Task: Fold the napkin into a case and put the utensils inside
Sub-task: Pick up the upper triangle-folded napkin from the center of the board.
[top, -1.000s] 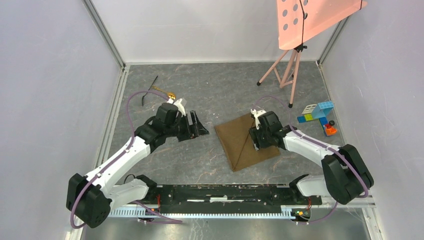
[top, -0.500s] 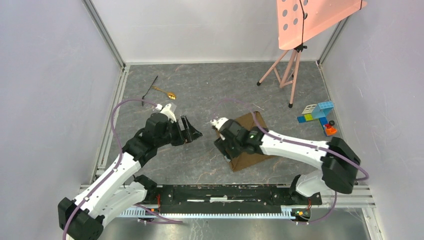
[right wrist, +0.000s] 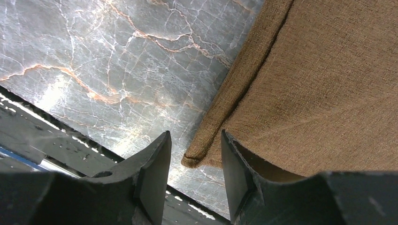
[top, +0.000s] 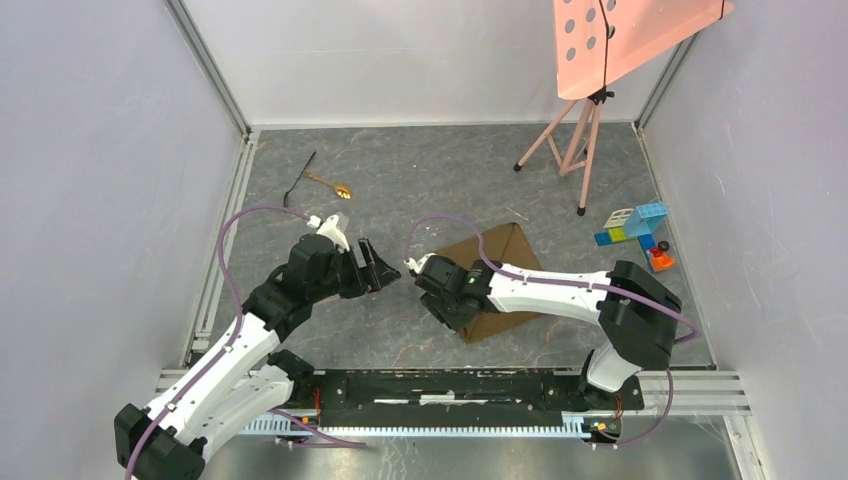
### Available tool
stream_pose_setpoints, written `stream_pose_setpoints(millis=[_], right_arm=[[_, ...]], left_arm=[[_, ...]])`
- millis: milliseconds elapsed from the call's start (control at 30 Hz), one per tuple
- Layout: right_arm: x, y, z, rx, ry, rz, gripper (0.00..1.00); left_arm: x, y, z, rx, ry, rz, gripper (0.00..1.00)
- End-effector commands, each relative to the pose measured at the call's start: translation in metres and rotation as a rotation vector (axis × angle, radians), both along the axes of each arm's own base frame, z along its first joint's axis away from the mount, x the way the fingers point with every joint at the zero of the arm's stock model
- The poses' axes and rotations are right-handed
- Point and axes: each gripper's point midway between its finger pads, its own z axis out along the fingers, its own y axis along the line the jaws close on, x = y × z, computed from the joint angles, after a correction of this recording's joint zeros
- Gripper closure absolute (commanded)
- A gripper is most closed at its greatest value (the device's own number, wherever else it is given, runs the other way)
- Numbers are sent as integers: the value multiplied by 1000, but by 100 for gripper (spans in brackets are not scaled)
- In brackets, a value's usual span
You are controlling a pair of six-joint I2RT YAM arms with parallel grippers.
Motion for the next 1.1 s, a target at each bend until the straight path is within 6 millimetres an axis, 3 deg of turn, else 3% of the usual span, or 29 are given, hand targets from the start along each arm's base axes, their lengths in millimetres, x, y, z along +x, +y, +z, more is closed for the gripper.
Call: stream_pose_setpoints(millis=[0, 433, 967, 1033, 1067], right_arm=[[5, 3, 4, -1, -29, -22, 51], [-2, -10, -20, -32, -11, -18, 59], [-13, -37, -61, -135, -17, 28, 49], [-10, -44, -64, -170, -53, 29, 53], [-7, -47, -64, -185, -80, 26, 60]], left_arm=[[3, 1, 7, -16, -14, 20, 15], [5, -1, 3, -10, -2, 16, 15], [5, -2, 4, -3, 10, 16, 14], [6, -2, 3, 0, 16, 17, 14], [6, -1, 2, 3, 20, 20, 14]])
